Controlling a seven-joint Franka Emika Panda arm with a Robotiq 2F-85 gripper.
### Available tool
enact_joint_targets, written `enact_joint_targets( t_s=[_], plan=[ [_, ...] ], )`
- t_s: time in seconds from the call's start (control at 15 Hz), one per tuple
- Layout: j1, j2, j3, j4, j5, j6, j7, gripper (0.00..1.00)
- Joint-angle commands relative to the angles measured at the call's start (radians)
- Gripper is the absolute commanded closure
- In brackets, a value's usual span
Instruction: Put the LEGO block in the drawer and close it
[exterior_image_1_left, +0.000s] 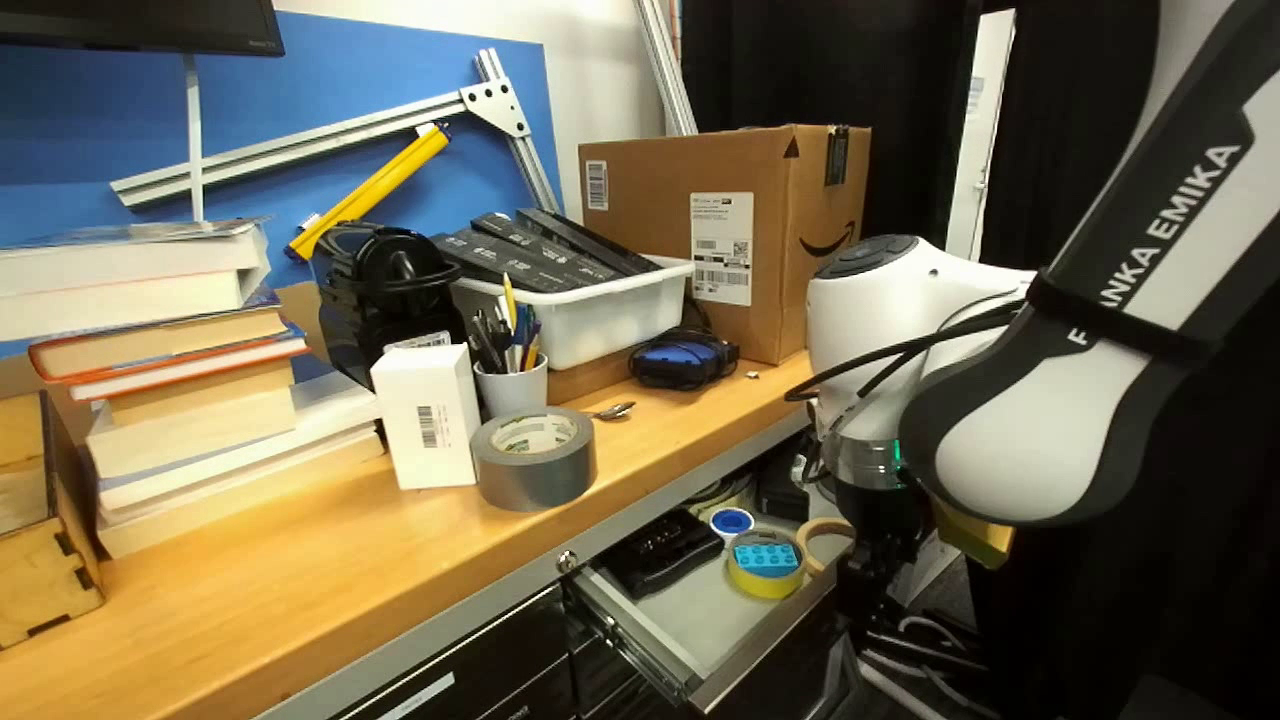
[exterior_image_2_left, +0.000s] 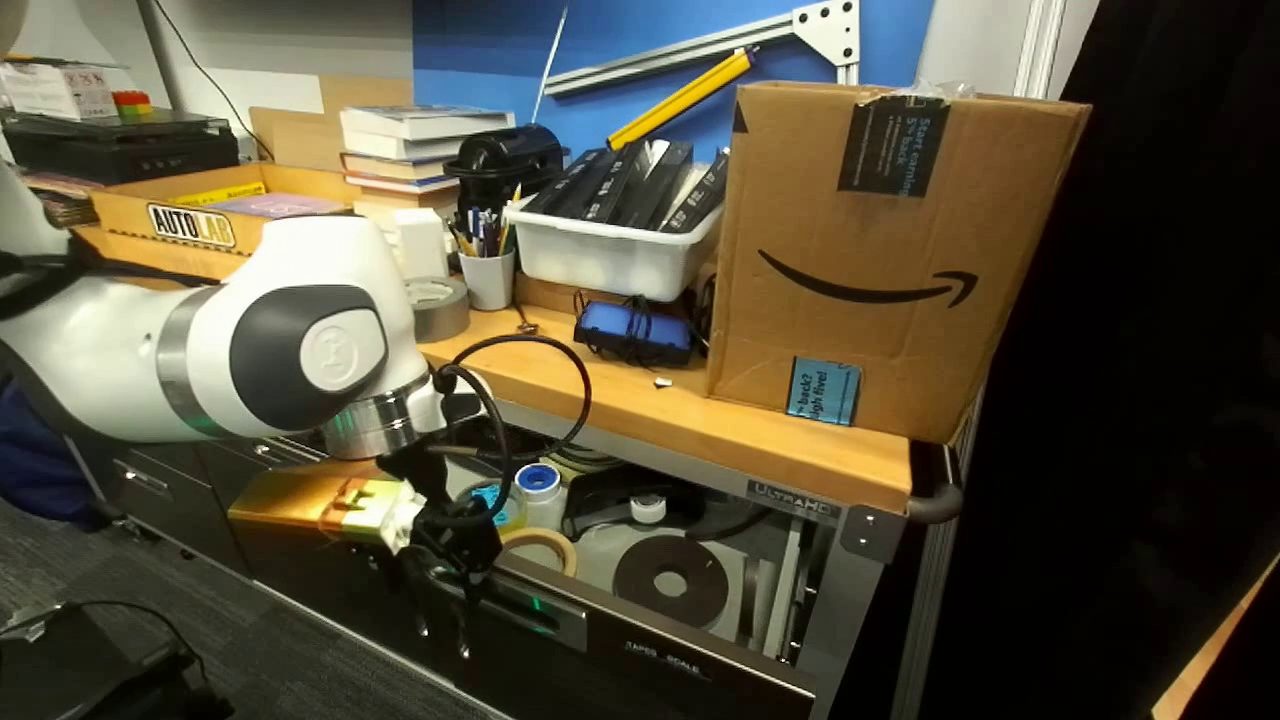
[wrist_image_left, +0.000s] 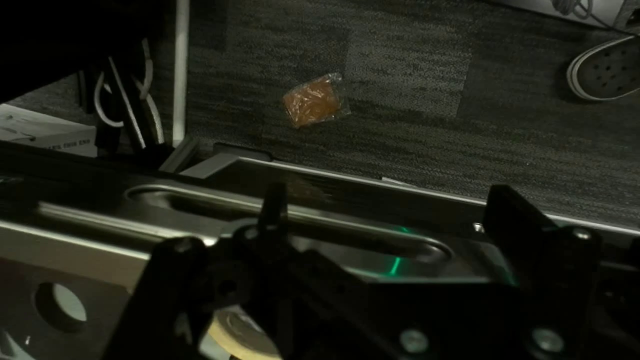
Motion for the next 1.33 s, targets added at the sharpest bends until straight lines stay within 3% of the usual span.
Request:
enact_joint_targets(
  t_s=[0.0,0.47,0.87,1.07,1.27],
  plan=[
    [0.034,0.038,0.016,0.038,-0.066,0.084,0.114,0.00],
    [0.072,0.156,0.046,0.198,-0.163,0.145,0.319,0.00],
    [0.116,0.239,0.021,0.339,-0.294,0.215,0.511,0.00],
    [0.097,0.192,0.023,0.313,-0.291,0.260,0.527,0.00],
    [0.038,0.051,0.057,0.195,-0.173,0.275,0.408,0.00]
  ],
)
